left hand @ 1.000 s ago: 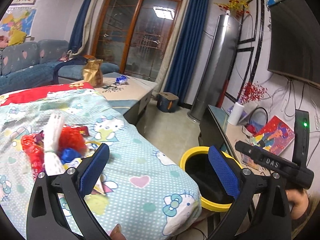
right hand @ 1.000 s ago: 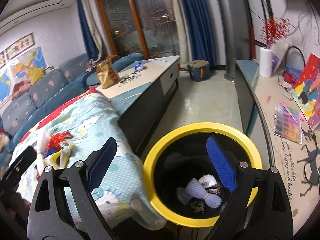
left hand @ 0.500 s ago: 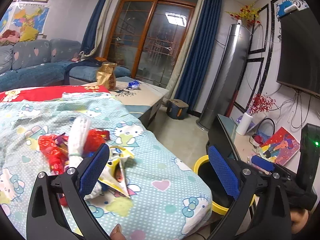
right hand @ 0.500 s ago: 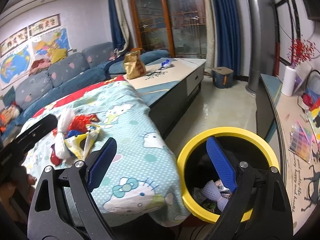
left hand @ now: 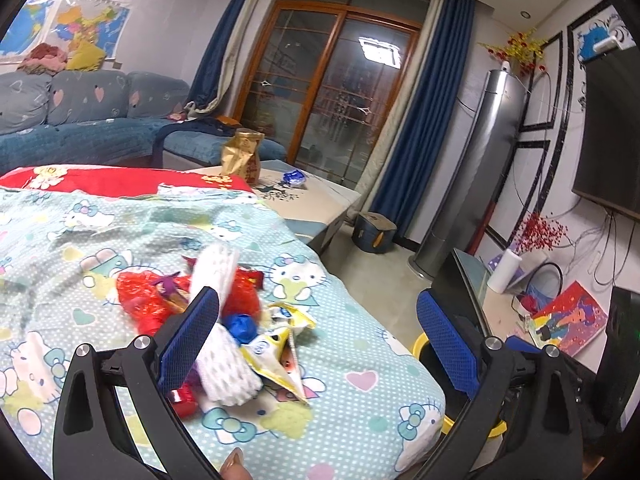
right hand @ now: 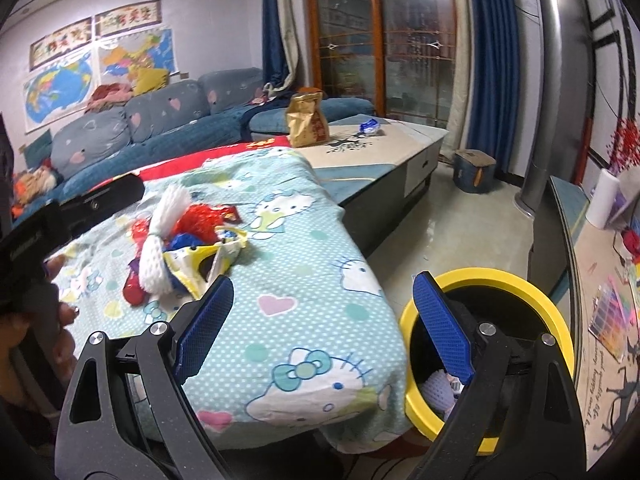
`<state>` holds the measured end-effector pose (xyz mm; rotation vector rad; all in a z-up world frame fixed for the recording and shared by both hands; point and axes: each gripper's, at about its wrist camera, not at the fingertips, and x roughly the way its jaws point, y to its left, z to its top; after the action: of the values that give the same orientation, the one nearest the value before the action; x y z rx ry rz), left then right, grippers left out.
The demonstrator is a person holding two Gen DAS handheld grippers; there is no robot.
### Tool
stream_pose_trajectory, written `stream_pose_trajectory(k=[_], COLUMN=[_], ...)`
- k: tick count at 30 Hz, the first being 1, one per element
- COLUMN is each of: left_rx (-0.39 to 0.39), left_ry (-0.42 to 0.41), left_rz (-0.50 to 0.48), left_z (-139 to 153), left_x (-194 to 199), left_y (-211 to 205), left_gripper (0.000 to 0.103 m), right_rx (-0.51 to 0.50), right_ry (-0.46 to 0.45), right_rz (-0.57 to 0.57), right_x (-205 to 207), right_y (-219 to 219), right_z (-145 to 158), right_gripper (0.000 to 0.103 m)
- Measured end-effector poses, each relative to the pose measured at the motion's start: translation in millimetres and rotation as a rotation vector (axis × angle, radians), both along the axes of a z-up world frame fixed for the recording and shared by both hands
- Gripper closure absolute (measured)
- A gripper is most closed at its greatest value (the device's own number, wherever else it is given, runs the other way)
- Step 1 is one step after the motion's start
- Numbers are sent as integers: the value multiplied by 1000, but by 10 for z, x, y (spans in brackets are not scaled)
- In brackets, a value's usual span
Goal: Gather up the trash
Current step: 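Move both tools back over the remaining trash on the bed, then grasp the white foam net with the left tool while the right tool grasps the yellow wrapper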
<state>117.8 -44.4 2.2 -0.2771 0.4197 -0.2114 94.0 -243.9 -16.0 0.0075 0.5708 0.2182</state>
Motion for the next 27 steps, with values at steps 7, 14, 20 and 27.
stream_pose_trajectory(k=[7, 14, 20, 27], left_rx=[-30, -77, -106, -140], left_ry=[11, 43, 88, 126], left_rz=[49, 113, 145, 147], left_z=[10, -23, -103, -208], left_x=[-7, 15, 72, 141], left_y=[265, 604, 832, 970], left_gripper=[7, 7, 8, 11], right_rx=[-38, -97, -113, -154], right_ry=[14, 47, 99, 147], right_rz=[68, 152, 209, 256], right_x=[34, 99, 254, 384], right_y=[270, 606, 860, 1117], right_z=[-33, -150, -325, -535], right_gripper=[20, 23, 32, 42])
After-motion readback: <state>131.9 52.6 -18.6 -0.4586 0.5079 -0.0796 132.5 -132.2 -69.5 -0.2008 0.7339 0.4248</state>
